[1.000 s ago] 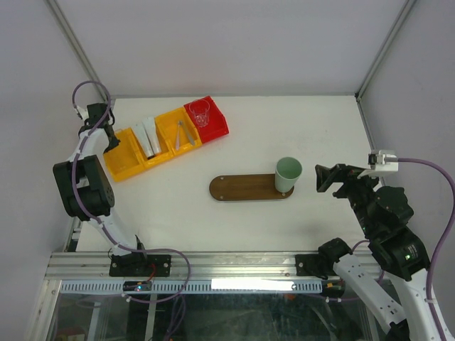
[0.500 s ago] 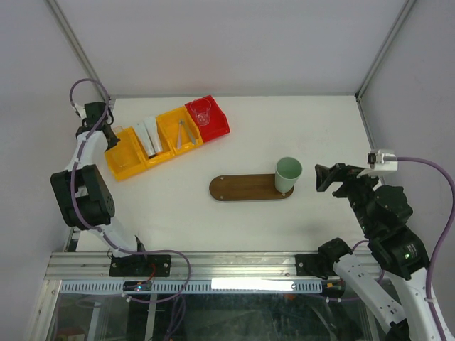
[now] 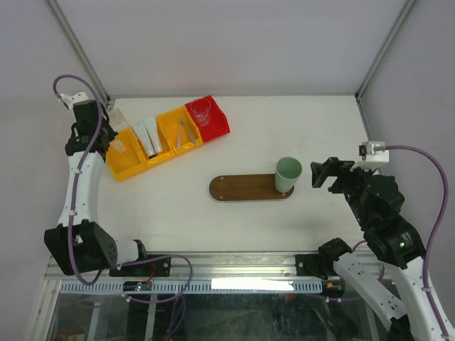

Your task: Prepare toiletry sets of a toothbrush and toothpaste on the tray

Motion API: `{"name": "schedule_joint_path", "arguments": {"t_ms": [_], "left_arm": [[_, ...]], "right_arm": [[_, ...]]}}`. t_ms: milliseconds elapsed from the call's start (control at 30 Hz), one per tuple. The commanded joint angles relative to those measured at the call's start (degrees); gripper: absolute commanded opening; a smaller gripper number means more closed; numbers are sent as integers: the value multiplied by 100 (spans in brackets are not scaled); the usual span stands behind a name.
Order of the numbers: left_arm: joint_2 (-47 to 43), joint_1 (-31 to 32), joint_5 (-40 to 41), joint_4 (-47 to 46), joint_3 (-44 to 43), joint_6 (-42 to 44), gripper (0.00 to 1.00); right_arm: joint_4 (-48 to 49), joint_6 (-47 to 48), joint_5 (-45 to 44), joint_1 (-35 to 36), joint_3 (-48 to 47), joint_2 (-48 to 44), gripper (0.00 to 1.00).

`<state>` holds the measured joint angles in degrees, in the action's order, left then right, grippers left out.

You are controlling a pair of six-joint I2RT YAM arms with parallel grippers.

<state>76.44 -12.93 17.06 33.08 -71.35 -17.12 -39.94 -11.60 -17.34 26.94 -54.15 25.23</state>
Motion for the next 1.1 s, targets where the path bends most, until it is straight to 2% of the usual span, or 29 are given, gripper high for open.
{"name": "schedule_joint_path", "arguments": {"t_ms": [0,100,233,400,500,567,667,833,900,1000,1067], "left_arm": [[-708,971,98,177,-18,-142,0],[-1017,1802,257,416,-76,-395,0],[-1302,2860,614,636,-109,-734,0],[-1217,4429,1495,990,-315,-1179,0],[-920,5511,2254,1145,-459,-1486,0],[-607,6080,2671,1297,-643,-1669,0],[-184,6754,3306,1549,-914,-1938,0],[371,7332,3855,1768,-1288,-2142,0],[499,7434,4051,1952,-1465,-2254,0],[743,7512,4151,2081,-1582,-2396,0],[752,7532,4122,2080,-1571,-2459,0]], "right_arm": [[39,24,286,31,-498,431,100],[-95,-141,685,35,-824,796,100],[-43,-509,1692,31,-1247,1350,100],[538,-1481,3134,31,-1448,2178,100],[989,-2019,3487,120,-1447,2598,97],[1181,-2217,3458,298,-1523,2888,95],[971,-2305,2824,712,-1852,3414,92],[429,-2264,1672,1424,-2457,4353,89],[347,-2310,1185,1585,-2566,4600,82],[372,-2424,768,1604,-2548,4836,65],[513,-2459,758,1600,-2519,4970,62]]}}
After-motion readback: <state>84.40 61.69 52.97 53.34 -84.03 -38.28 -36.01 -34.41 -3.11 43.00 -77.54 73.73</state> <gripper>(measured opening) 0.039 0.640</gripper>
